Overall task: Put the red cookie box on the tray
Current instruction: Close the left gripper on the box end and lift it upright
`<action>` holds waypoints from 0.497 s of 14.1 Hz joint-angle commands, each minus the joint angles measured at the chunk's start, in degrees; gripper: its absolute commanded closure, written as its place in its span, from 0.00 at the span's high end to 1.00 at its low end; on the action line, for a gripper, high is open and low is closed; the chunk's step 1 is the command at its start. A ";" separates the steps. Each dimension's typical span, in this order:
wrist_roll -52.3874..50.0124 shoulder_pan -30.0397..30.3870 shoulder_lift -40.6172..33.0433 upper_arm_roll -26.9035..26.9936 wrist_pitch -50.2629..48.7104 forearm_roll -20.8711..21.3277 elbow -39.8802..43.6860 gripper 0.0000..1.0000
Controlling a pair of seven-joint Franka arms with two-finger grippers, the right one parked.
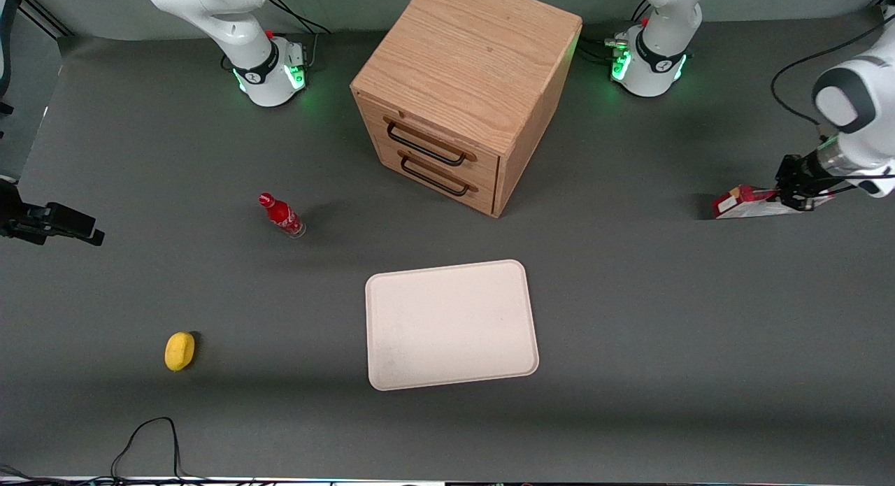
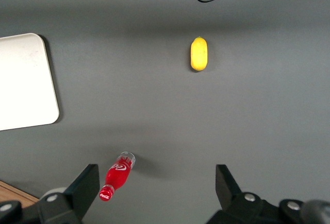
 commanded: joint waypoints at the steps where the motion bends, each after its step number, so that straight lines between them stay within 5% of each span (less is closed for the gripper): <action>1: -0.49 -0.23 -3.11 0.30 -16.88 0.91 11.94 0.00; 7: 1.88 -0.49 -2.68 0.04 -41.44 5.13 38.68 0.00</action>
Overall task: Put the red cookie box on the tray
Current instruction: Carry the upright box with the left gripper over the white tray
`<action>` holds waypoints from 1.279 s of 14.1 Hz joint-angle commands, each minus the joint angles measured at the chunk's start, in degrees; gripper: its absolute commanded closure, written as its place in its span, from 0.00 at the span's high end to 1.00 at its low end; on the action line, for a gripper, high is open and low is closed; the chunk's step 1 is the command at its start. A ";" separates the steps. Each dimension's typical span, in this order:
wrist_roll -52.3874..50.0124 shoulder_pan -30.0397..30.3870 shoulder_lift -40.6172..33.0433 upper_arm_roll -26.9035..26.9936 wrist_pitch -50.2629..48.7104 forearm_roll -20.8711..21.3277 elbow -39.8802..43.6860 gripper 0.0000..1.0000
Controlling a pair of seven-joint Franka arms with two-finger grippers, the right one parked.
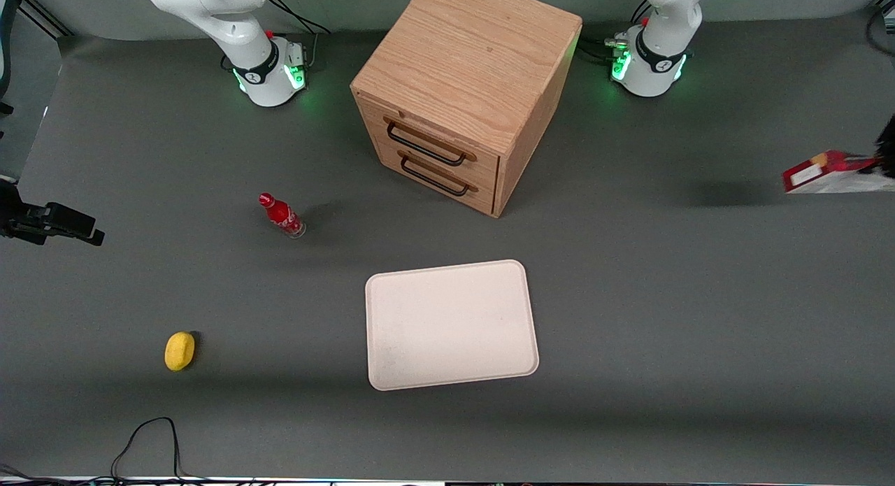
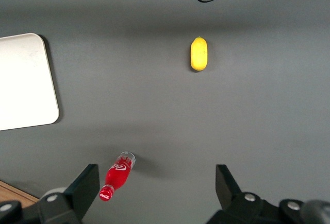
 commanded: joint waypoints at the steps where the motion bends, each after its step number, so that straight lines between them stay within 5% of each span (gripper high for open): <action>1: 2.66 -0.49 1.99 0.06 -8.62 1.38 11.95 0.00; 11: 8.46 -11.46 16.66 -11.70 -8.37 2.08 31.66 0.00; 18: 15.38 -35.09 29.58 -12.95 -10.83 3.83 45.81 0.00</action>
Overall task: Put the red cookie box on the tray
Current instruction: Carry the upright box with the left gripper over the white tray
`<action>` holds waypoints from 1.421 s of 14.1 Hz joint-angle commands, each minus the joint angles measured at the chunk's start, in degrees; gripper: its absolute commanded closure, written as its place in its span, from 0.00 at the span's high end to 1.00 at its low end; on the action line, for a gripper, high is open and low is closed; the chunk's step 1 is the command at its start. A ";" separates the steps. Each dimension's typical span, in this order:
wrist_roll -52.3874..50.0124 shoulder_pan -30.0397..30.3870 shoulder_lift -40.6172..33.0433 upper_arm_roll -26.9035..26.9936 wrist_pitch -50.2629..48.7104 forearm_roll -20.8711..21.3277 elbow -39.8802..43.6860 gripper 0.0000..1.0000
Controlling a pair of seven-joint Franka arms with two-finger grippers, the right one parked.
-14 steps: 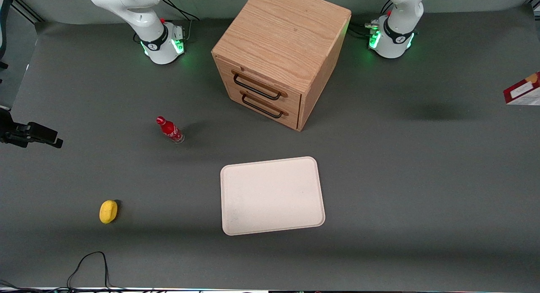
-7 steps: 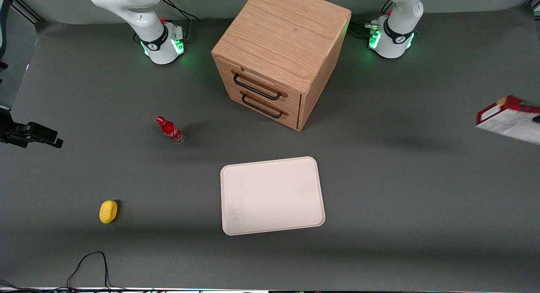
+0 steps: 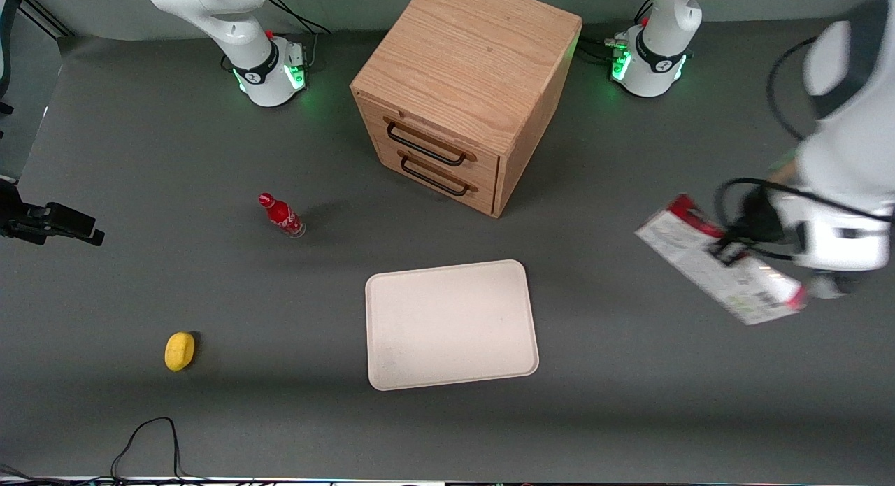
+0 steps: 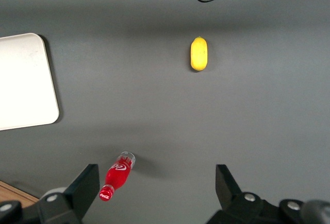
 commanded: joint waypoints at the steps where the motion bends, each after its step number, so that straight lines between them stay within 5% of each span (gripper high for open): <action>1: 9.05 -8.98 5.62 1.06 -3.40 1.98 7.74 0.00; 8: 13.48 -21.56 10.55 1.32 -2.00 2.16 12.14 0.00; 20: 17.08 -19.73 27.96 4.05 17.59 4.62 8.47 0.00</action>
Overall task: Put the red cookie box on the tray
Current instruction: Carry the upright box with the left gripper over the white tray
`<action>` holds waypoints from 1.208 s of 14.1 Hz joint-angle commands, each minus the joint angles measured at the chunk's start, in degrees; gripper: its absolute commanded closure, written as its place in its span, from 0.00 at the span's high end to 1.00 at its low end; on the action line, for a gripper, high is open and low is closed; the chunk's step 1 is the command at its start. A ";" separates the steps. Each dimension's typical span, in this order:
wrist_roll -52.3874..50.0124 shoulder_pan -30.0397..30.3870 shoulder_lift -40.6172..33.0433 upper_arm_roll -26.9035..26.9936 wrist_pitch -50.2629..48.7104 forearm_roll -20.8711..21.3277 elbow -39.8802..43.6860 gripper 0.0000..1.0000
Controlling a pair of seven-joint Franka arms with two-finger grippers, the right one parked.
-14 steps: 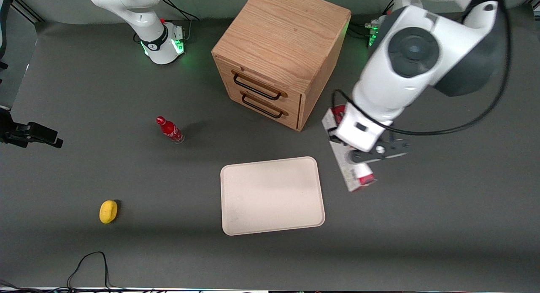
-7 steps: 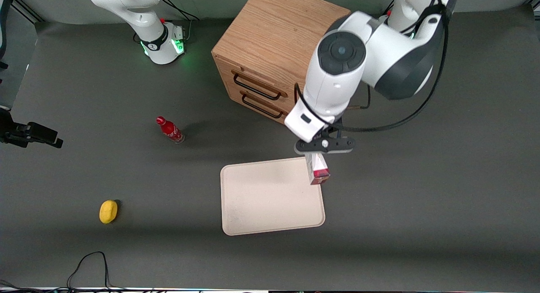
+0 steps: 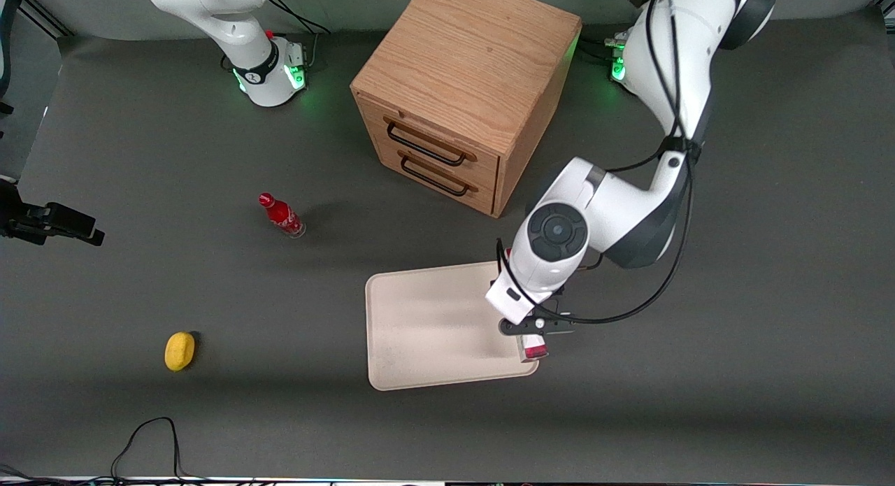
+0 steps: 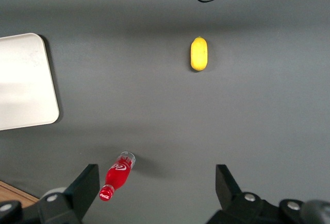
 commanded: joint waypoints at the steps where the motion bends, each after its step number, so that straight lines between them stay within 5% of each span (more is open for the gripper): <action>1: 1.63 -0.53 1.07 0.29 3.44 1.16 -1.34 0.00; 9: 1.72 -0.97 5.38 0.29 9.26 1.77 -3.02 0.00; 10: 1.81 -0.88 5.29 0.29 9.26 2.03 -3.20 0.14; 11: 1.81 -0.97 5.29 0.29 9.26 3.08 -3.29 0.57; 12: 1.73 -0.97 5.29 0.29 9.26 3.79 -3.29 0.73; 13: 1.46 -0.97 5.12 0.29 9.09 3.88 -3.29 1.00; 17: 1.46 -0.45 -0.48 0.11 1.57 3.53 -3.11 1.00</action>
